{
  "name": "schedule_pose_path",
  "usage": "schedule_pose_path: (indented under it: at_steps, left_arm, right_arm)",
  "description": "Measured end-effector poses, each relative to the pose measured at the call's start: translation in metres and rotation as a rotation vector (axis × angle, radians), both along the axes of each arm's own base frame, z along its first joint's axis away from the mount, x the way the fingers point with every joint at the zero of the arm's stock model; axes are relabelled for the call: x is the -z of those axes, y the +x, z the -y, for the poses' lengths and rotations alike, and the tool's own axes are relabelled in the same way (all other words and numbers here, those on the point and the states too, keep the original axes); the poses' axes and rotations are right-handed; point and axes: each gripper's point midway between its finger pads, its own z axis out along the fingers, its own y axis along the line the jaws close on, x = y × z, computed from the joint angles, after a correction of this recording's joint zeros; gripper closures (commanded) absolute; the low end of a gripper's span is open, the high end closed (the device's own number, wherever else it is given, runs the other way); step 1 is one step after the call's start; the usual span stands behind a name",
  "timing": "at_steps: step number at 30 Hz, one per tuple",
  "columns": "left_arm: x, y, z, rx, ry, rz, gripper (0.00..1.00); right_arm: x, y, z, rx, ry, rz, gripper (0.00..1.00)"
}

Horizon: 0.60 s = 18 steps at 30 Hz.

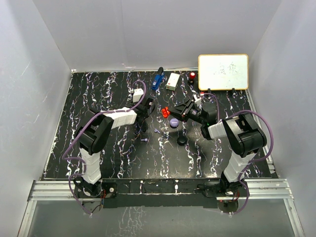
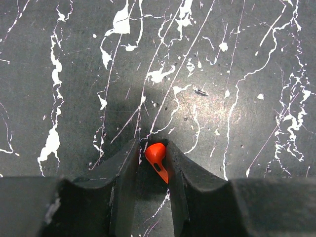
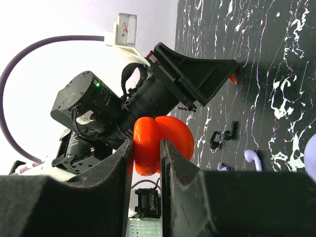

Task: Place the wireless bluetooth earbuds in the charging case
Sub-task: Pick up the earbud from the center of the board.

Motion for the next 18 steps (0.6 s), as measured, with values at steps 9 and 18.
schedule_pose_path:
  at_steps: [9, 18]
  left_arm:
    - [0.0001, -0.0038, -0.002, -0.001, -0.002, -0.003, 0.7]
    - [0.0005, -0.0046, -0.0017, 0.001, -0.006, -0.004, 0.77]
  right_arm:
    - [0.0, -0.0001, 0.0, 0.0, 0.0, 0.0, 1.0]
    - [0.0, 0.0, 0.0, 0.0, 0.0, 0.0, 1.0]
